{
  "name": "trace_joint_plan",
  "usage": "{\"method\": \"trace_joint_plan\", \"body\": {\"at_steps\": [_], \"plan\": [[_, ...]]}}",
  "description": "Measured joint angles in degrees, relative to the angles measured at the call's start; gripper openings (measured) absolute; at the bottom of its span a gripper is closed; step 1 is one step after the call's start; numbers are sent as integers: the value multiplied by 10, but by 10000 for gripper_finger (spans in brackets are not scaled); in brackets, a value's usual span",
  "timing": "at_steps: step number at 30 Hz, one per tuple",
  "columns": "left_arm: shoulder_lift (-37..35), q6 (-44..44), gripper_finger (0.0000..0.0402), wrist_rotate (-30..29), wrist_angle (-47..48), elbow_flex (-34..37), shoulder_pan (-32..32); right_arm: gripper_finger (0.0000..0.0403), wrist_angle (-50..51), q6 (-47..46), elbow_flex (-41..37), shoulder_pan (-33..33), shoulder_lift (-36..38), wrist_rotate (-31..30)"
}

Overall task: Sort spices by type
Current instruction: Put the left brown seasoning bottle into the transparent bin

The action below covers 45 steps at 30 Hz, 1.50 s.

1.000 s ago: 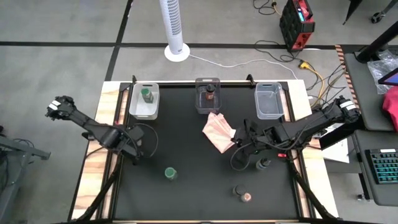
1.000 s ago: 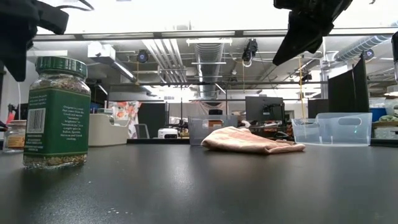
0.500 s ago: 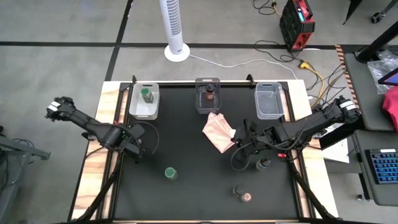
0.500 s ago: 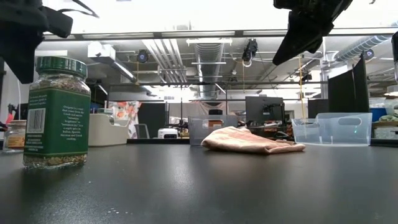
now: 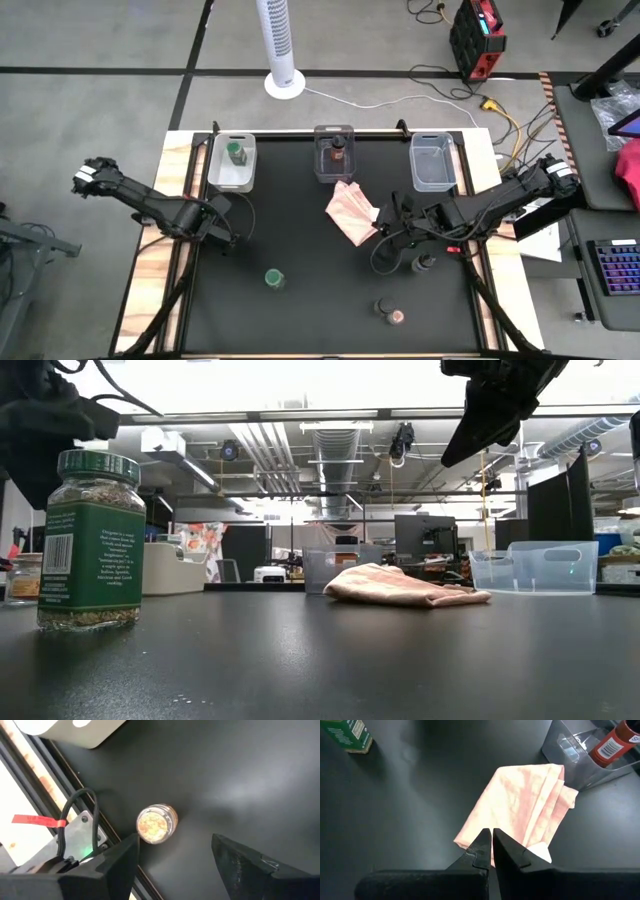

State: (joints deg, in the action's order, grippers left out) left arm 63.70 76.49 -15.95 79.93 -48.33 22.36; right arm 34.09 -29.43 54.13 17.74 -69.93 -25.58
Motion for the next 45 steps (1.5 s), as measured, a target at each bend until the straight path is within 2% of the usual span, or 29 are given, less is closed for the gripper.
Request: {"method": "trace_joint_plan", "body": {"at_steps": [17, 27, 31, 36, 45], "plan": [[0, 28, 235, -2, -2, 2, -1, 13, 0, 1, 0, 0, 0, 0], [0, 26, 279, -1, -3, 14, -1, 13, -1, 8, 0, 0, 0, -1], [1, 26, 279, 8, -36, 34, -2, 13, -3, 9, 0, 0, 0, -1], [19, 25, 266, -8, -43, 32, -5, 13, -5, 11, 0, 0, 0, -1], [98, -4, 260, 10, -43, 35, -30, 13, -5, 12, 0, 0, 0, -1]]}}
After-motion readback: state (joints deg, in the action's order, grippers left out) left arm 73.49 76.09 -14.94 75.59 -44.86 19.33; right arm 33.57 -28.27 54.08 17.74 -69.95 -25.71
